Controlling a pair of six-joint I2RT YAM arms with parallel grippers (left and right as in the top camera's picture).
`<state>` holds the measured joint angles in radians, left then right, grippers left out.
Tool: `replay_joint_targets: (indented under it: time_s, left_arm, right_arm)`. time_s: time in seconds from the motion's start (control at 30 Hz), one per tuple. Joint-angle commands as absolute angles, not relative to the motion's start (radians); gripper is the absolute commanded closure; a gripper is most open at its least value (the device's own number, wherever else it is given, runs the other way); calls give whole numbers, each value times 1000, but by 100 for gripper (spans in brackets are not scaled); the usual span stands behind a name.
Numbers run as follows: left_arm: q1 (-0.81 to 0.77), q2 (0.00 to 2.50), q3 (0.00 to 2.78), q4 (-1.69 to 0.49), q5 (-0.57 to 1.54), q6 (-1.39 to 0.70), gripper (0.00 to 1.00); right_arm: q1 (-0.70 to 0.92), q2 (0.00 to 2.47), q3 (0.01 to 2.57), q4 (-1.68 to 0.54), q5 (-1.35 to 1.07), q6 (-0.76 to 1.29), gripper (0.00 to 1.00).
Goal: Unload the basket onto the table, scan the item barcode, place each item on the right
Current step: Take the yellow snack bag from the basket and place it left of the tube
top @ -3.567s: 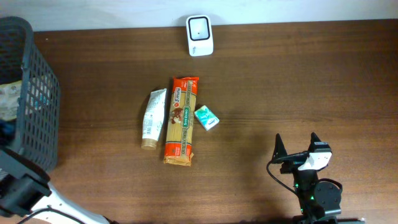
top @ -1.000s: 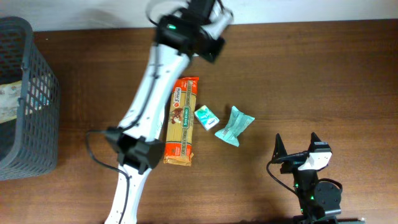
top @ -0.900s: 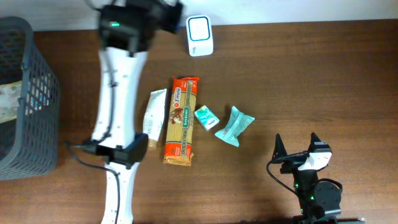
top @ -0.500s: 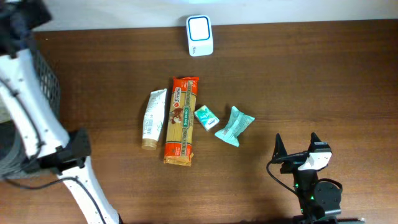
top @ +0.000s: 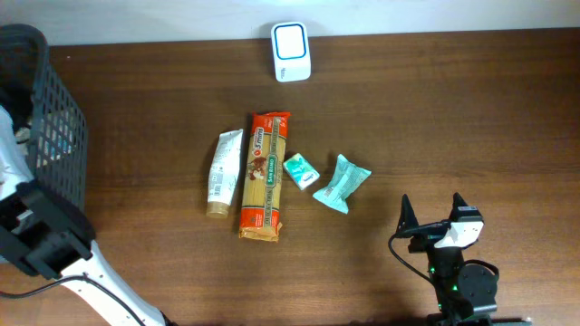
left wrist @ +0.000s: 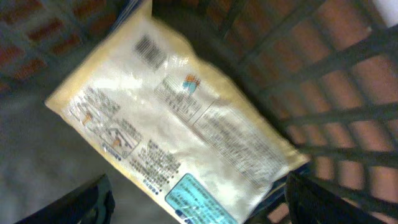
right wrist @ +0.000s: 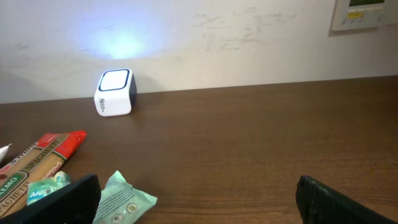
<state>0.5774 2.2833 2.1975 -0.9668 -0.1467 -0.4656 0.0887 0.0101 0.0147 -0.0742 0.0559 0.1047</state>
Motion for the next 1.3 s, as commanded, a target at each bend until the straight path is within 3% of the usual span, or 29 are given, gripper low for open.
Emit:
replay_joint_targets:
  time_s: [0.0,0.27,0.37,0.4,0.43,0.5,0.53,0.7,0.87,1.03,1.27]
  left_arm:
    - [579,2280,2039,-847,-155,-474,12]
    - [579,2396,1967,-711,-147,-350,7]
    - [579,2457,1966,-742,-147,-343,12]
    - [579,2460,1965,-749,-147,-343,22]
    - [579,2460,1965,-754,-146,-343,39]
    - [579,2460,1965,-791,-146,-343,88]
    - [579,2460,1965,-809,-138,-343,100]
    - [579,2339,2040,-855,5,-356,100]
    - [588,2125,2049,-881,-19,-404,100]
    - [630,2064,2049,-989,-22,-433,100]
    - [632,1825,2051,-894,-26,-433,100]
  right_arm:
    - [96,4,6,-75,61,108,1]
    - [96,4,6,-75,61,109,1]
    - [96,4,6,-75,61,109,1]
    - [96,4,6,-75,61,108,1]
    - [96,4,6,-75,61,109,1]
    - [96,4,6,-75,61,109,1]
    - [96,4,6,-75,61,108,1]
    - [96,4,6,-75,61,108,1]
    - [96,4,6,-75,61,109,1]
    - [96,4,6,-75,61,108,1]
    - [96,4,6,-75,61,108,1]
